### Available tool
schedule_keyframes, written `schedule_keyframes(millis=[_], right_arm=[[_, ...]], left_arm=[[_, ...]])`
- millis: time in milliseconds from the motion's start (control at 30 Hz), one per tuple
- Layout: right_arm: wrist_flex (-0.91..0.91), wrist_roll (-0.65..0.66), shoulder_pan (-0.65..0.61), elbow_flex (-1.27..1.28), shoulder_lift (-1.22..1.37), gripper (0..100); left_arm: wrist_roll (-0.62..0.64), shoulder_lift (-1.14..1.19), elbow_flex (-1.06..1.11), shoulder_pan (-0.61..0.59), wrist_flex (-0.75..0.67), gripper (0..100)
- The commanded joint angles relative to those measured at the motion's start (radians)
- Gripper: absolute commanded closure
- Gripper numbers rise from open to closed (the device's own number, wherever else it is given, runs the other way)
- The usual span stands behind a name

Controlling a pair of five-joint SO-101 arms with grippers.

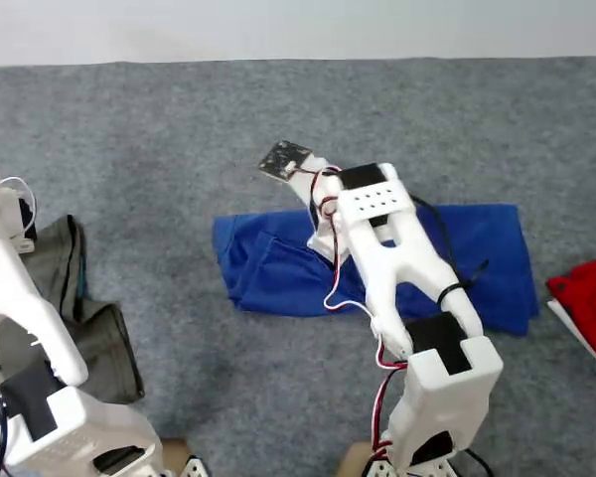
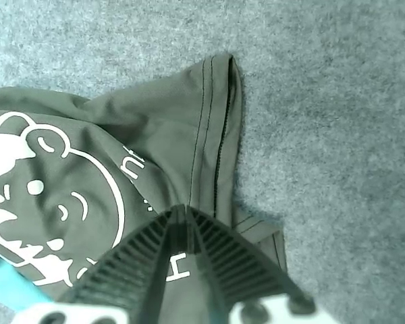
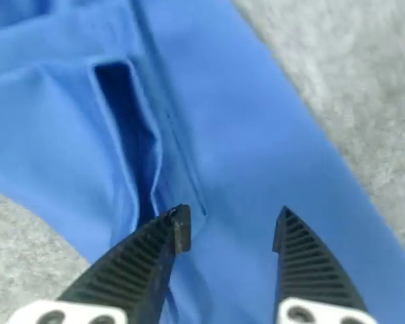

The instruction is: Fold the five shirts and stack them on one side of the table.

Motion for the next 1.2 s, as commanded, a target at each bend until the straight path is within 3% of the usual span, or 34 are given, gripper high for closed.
schedule_keyframes(millis=[0, 367, 467, 667, 800, 1167], right_arm=[[0.093, -0.009, -0.028, -0.118, -0.071, 85.3], [0.384, -0.009, -0.156, -0.183, -0.148, 96.4], [0.383, 0.000, -0.096, -0.133, -0.093, 98.0], [0.168, 0.092, 0.101, -0.074, 0.096, 98.1], [0.156, 0.110, 0.136, -0.132, 0.163, 98.3], [0.343, 0.072, -0.038, -0.436, 0.091, 98.0]], left_arm=[[-0.011, -0.043, -0.008, 0.002, -0.017, 98], [-0.011, -0.048, -0.008, 0.003, -0.017, 98], [-0.011, -0.048, -0.008, 0.003, -0.015, 98], [-0.011, -0.048, -0.008, 0.003, -0.012, 98], [-0.011, -0.048, -0.008, 0.003, -0.011, 98], [-0.011, -0.048, -0.008, 0.003, -0.011, 98]])
